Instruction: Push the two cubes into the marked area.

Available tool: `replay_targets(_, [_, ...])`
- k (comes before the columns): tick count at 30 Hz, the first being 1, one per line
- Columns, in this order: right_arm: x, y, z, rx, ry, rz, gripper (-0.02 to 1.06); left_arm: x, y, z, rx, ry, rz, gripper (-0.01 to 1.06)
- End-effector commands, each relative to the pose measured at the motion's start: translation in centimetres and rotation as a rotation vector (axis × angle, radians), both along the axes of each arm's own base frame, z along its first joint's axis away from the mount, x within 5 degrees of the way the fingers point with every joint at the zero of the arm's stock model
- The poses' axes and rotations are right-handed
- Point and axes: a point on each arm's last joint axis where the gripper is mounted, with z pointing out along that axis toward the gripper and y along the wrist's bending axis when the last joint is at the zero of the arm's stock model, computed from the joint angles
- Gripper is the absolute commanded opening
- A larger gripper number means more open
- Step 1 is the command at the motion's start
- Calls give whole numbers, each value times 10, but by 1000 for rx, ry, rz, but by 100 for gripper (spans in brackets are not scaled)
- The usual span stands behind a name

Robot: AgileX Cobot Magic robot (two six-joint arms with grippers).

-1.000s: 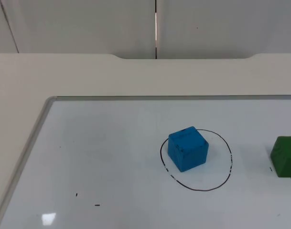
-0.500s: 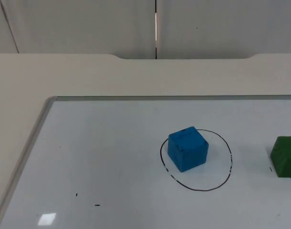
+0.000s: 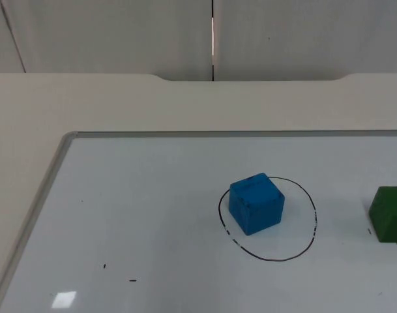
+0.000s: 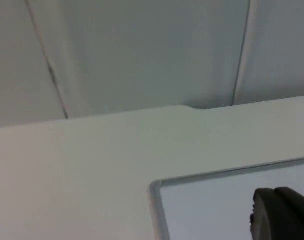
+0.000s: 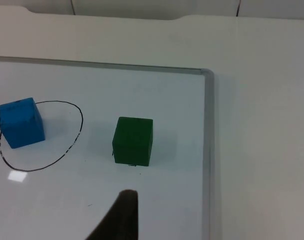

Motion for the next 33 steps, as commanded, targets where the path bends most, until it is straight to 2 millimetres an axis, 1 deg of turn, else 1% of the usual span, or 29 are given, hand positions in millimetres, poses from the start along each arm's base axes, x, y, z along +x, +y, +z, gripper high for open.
replay_targets(1, [0, 0, 0, 1, -8, -9, 105, -8, 4, -4, -36, 51, 49, 0])
replay_targets(5, [0, 0, 0, 1, -8, -9, 105, -22, 8, -7, -30, 105, 79, 0])
replay_targets(7, [0, 0, 0, 1, -8, -9, 105, -36, 10, -7, 0, 120, 97, 0])
replay_targets(9, [0, 0, 0, 1, -8, -9, 105, -51, 12, -7, -6, 126, 131, 0])
replay_targets(10, [0, 0, 0, 1, -8, -9, 105, -51, 12, -7, -6, 126, 131, 0])
replay_targets(11, [0, 0, 0, 1, -8, -9, 105, -60, 12, -8, -3, 126, 136, 0])
replay_targets(14, [0, 0, 0, 1, -8, -9, 105, -81, 15, -15, -20, 126, 194, 0])
replay_targets(15, [0, 0, 0, 1, -8, -9, 105, -81, 15, -15, -20, 126, 194, 0])
replay_targets(16, [0, 0, 0, 1, -8, -9, 105, -86, 17, -21, -33, 123, 217, 0])
replay_targets(19, [0, 0, 0, 1, -8, -9, 105, -96, 16, -47, -77, 146, 240, 0])
replay_targets(20, [0, 0, 0, 1, -8, -9, 105, -96, 16, -47, -77, 146, 240, 0])
replay_targets(21, [0, 0, 0, 1, -8, -9, 105, -102, 16, -55, -92, 141, 246, 0])
replay_targets(24, [0, 0, 0, -2, -9, -11, 105, -120, 15, -53, -96, 73, 244, 0])
replay_targets(25, [0, 0, 0, -2, -9, -11, 105, -120, 15, -53, -96, 73, 244, 0])
replay_targets(28, [0, 0, 0, -2, -9, -11, 105, -138, 17, -60, -66, 73, 264, 0])
replay_targets(30, [0, 0, 0, -2, -9, -11, 105, -140, 22, -63, -24, 110, 303, 0])
replay_targets(33, [0, 0, 0, -2, -9, -11, 105, -139, 23, -66, -4, 122, 312, 0])
